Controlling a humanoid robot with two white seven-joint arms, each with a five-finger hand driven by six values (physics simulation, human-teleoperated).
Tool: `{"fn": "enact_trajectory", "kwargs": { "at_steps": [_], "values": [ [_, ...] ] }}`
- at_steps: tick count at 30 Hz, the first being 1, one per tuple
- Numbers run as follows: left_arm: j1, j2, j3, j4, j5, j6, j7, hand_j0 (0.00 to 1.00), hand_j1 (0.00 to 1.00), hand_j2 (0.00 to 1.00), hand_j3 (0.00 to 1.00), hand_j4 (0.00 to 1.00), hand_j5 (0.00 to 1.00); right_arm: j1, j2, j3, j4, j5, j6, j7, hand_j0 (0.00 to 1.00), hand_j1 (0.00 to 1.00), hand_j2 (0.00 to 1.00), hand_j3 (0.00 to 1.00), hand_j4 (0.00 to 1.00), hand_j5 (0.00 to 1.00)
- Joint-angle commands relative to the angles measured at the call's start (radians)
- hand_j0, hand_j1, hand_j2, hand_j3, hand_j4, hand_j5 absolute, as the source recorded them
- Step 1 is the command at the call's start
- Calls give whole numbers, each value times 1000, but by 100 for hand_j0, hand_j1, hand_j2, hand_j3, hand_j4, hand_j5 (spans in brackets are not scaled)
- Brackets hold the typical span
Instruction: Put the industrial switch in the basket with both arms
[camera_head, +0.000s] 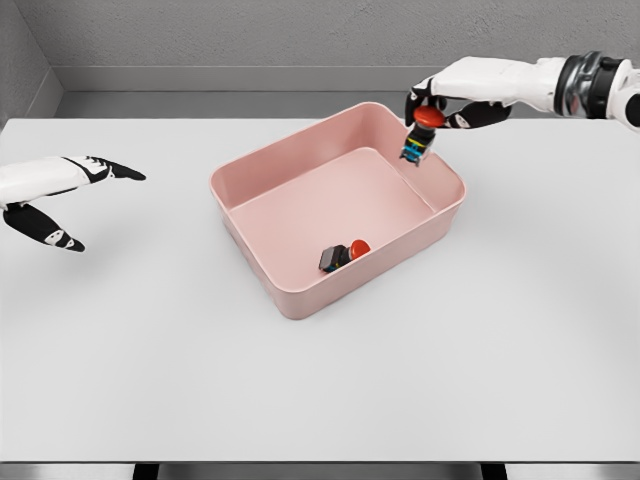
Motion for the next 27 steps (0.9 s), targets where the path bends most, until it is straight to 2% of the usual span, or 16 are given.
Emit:
{"fn": "enact_trajectory", "kwargs": {
  "at_steps": [1,9,24,25,26,27],
  "values": [
    [0,0,2,6,7,2,0,100,100,100,100,100,100,0,0,1,-17,-5,2,0,42,42,42,42,42,42],
    [8,0,2,7,7,2,0,100,100,100,100,100,100,0,15,6,-33,-7,2,0,42,42,42,42,42,42],
    [14,-1,0,6,7,2,0,100,100,100,100,100,100,2,84,7,-37,-2,7,14,42,42,42,42,42,42],
    [14,-1,0,6,7,2,0,100,100,100,100,100,100,0,84,7,-37,-2,7,12,47,47,47,47,47,47],
    [14,-1,2,6,7,2,0,100,100,100,100,100,100,0,84,7,-37,-1,7,12,58,58,58,58,58,58],
    [14,-1,0,6,7,2,0,100,100,100,100,100,100,0,86,7,-37,2,8,12,83,83,83,83,83,83]
  ]
}}
